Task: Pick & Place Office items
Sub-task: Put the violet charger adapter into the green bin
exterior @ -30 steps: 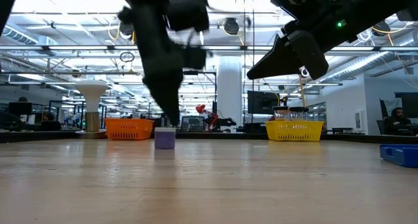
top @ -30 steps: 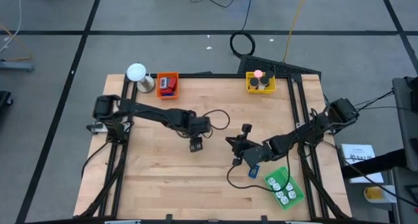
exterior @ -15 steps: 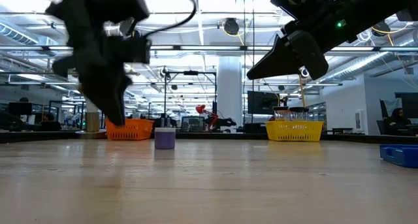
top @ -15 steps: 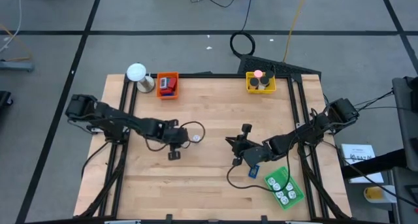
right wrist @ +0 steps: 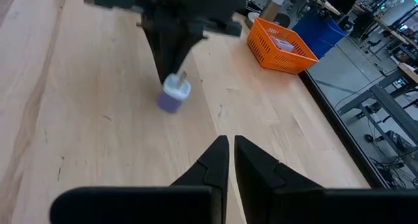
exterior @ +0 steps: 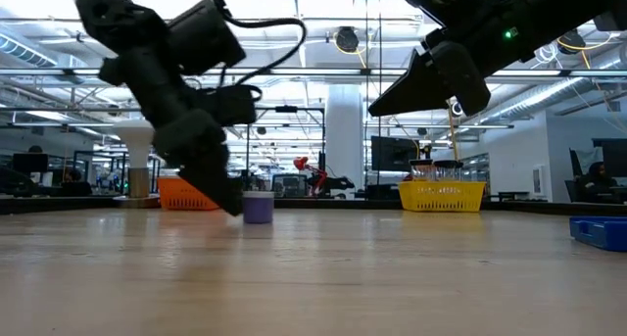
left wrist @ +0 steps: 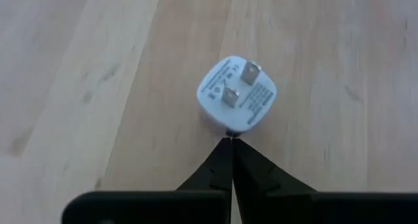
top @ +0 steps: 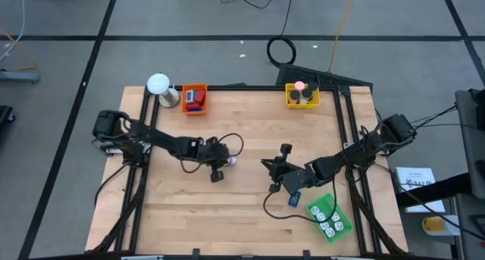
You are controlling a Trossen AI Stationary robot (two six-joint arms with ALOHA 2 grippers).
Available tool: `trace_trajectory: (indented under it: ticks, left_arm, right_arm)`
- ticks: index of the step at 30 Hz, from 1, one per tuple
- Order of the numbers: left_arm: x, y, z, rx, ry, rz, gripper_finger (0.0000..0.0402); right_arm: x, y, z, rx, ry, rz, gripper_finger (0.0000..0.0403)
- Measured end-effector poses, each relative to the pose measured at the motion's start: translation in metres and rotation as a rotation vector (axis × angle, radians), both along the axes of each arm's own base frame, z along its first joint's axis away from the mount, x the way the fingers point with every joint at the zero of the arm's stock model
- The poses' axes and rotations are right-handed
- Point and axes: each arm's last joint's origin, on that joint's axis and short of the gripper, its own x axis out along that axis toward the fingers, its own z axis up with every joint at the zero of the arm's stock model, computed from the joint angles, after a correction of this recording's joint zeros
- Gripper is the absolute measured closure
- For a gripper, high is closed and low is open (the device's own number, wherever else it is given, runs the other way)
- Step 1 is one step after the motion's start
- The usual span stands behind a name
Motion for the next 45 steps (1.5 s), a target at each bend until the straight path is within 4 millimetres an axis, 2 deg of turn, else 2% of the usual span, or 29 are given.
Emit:
trace_trajectory:
  ticks: [10,17,22,30,35,38,42,45]
  left_arm:
    - [0.045,-0.001,-0.003,0.020,-0.100,-0.067,0.0400]
    - [0.054,0.004,-0.003,0.069,-0.105,-0.072,0.0399]
    - [0.039,0.000,0.004,0.118,-0.173,-0.055,0.0396]
    - [-0.009,-0.006,-0.013,0.076,-0.494,-0.056,0.0392]
    - [-0.037,-0.008,-0.015,0.118,-0.661,-0.054,0.0389]
    - [-0.052,-0.007,-0.014,0.169,-0.737,-0.026,0.0395]
    - [-0.065,-0.005,-0.016,0.170,-0.767,-0.002,0.0399]
    - [-0.067,-0.005,-0.018,0.151,-0.758,0.008,0.0389]
  right_arm:
    - [0.000,0.000,0.000,-0.001,0.002,0.001,0.0383]
    - [0.000,0.000,0.000,0.052,-0.026,-0.024,0.0383]
    - [0.000,-0.002,-0.001,0.099,-0.040,-0.058,0.0383]
    - [0.005,-0.012,0.002,0.134,-0.095,-0.098,0.0383]
    - [0.014,-0.027,0.003,0.335,-0.123,-0.061,0.0382]
    - [0.020,-0.039,0.006,0.448,-0.114,-0.101,0.0380]
    - [0.029,-0.053,0.018,0.539,-0.053,-0.187,0.0371]
    - [0.037,-0.062,0.029,0.590,0.023,-0.247,0.0361]
